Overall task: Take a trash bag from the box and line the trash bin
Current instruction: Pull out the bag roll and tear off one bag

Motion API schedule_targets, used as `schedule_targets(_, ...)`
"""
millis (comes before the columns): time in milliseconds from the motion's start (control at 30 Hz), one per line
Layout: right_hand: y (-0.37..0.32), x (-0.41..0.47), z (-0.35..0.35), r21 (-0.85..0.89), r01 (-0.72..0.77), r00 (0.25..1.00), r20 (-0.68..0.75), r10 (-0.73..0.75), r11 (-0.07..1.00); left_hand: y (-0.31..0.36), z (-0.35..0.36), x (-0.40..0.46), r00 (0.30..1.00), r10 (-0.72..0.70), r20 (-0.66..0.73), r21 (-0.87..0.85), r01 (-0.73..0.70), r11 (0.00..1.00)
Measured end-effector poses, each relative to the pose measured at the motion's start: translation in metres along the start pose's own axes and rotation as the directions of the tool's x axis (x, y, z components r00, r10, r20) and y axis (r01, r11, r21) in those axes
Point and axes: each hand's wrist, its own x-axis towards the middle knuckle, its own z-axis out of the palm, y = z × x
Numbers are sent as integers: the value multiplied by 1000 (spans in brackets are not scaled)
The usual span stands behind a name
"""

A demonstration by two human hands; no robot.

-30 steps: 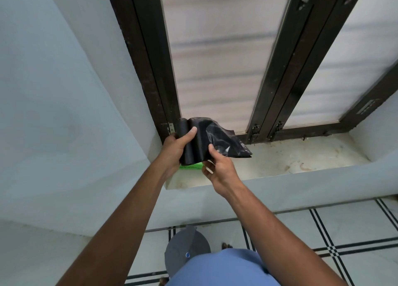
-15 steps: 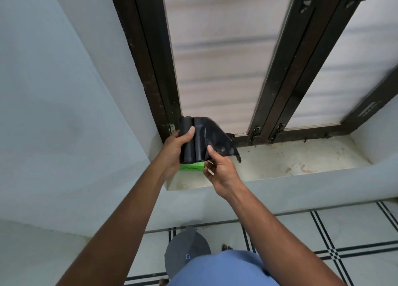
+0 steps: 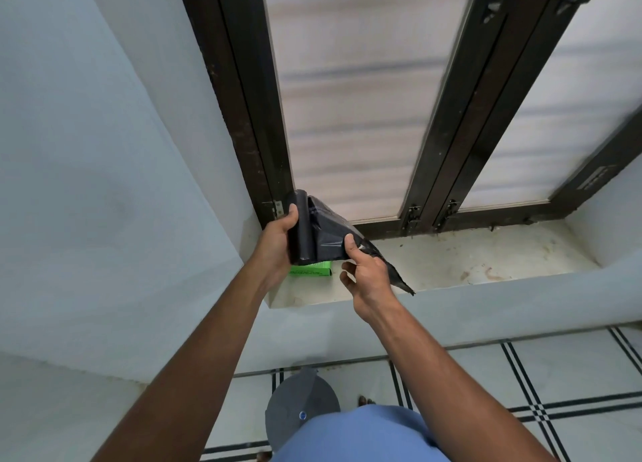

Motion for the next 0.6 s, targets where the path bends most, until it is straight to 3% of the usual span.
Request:
schedule_targets(233, 10, -8, 5, -53, 21, 995, 99, -16, 998, -3, 5, -3, 997, 69, 35, 126, -73, 989)
schedule_targets(367, 9, -7, 7, -59, 15, 1000, 14, -14, 998, 1, 11, -11, 1000, 25, -19, 30, -24, 999)
schedule_targets(500, 8, -13, 4, -82, 43, 994, 101, -35, 996, -2, 10, -9, 997, 73, 19, 117, -75, 990)
schedule_targets(600, 9, -15, 6, -112, 50, 995, 87, -41, 992, -3, 10, -9, 998, 48, 31, 48, -49, 998)
